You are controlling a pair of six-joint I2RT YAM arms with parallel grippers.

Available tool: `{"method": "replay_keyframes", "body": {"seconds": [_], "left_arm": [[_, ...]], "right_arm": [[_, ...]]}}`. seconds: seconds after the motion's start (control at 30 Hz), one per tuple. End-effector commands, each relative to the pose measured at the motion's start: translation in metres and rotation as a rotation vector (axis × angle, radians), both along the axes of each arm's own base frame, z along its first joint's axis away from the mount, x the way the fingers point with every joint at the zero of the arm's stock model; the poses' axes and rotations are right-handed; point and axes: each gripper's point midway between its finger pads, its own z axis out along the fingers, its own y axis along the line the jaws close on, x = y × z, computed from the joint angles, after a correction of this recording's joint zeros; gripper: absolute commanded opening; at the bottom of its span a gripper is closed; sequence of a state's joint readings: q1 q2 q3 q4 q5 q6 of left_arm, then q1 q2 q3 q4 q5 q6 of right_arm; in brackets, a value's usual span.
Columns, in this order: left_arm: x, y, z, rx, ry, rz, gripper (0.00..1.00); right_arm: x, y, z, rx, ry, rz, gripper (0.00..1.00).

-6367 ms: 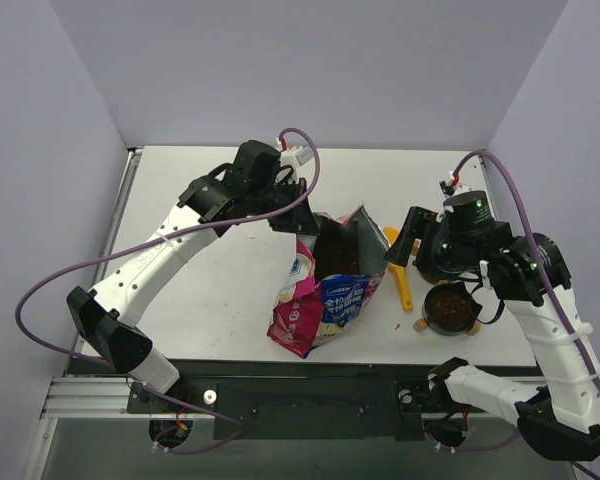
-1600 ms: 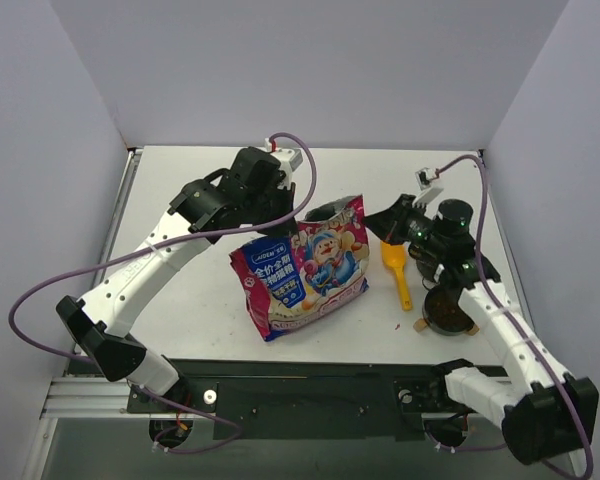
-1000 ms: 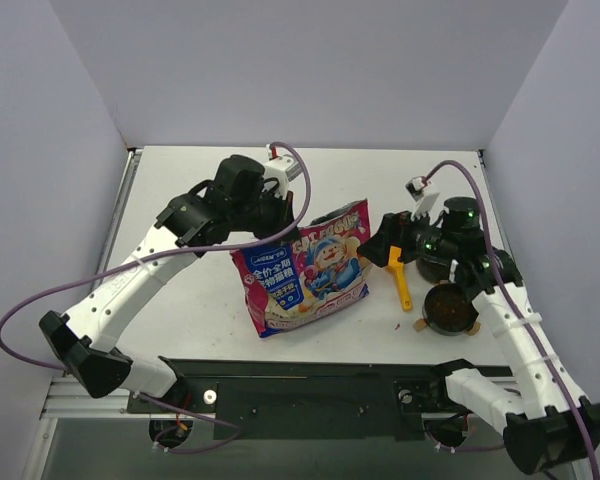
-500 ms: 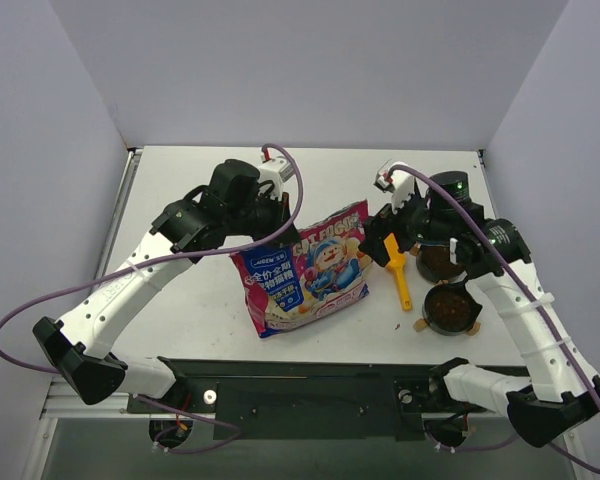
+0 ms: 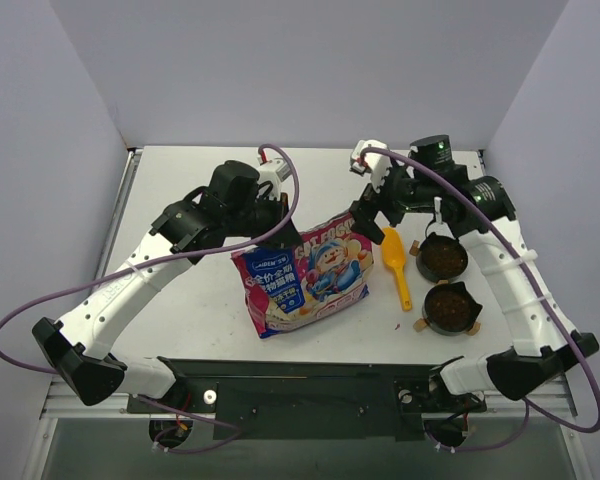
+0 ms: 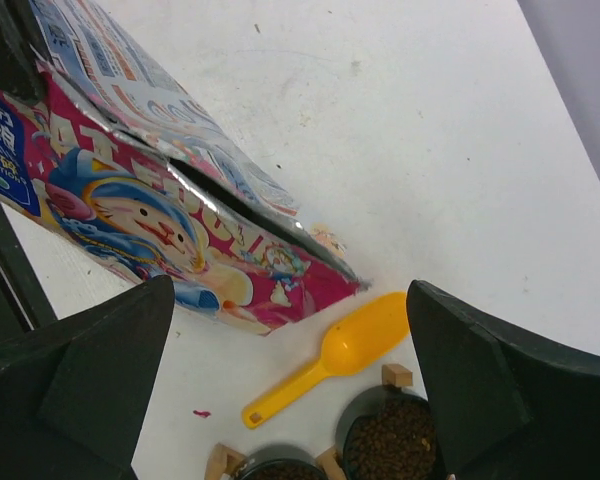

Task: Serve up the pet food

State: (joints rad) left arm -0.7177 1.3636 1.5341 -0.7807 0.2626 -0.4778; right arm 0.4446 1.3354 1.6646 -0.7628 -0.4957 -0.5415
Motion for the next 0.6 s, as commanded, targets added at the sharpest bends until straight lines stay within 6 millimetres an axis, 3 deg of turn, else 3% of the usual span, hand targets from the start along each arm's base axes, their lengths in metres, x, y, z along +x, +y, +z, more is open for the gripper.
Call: {"method": "replay_keyframes", "body": {"seconds": [0.0,0.17,0.4,0.47,0.57], "left_arm": [[-0.002,-0.01,0.043,-0.163,-0.052,-0.007,0.0],[-0.004,-0.012,0.039,-0.16,-0.048,-0.023,0.0],[-0.004,-0.011,0.033,-0.121,-0.051,-0.052,0.0],[-0.005,-0.013,0.031,-0.109,-0.044,-0.074,0.0],[-0.008,-0.009,0.025,-0.054,-0.032,-0.098,0.0]], "right_arm": [[0.0,0.018,0.003,0.029,0.031,0.105,0.94],[0.002,0.029,-0.007,0.033,0.073,0.157,0.91],[0.004,0.035,-0.036,-0.006,0.145,0.205,0.84],[0.006,0.037,-0.038,-0.001,0.155,0.212,0.75],[0.003,0.037,-0.041,-0.003,0.172,0.217,0.38]]}}
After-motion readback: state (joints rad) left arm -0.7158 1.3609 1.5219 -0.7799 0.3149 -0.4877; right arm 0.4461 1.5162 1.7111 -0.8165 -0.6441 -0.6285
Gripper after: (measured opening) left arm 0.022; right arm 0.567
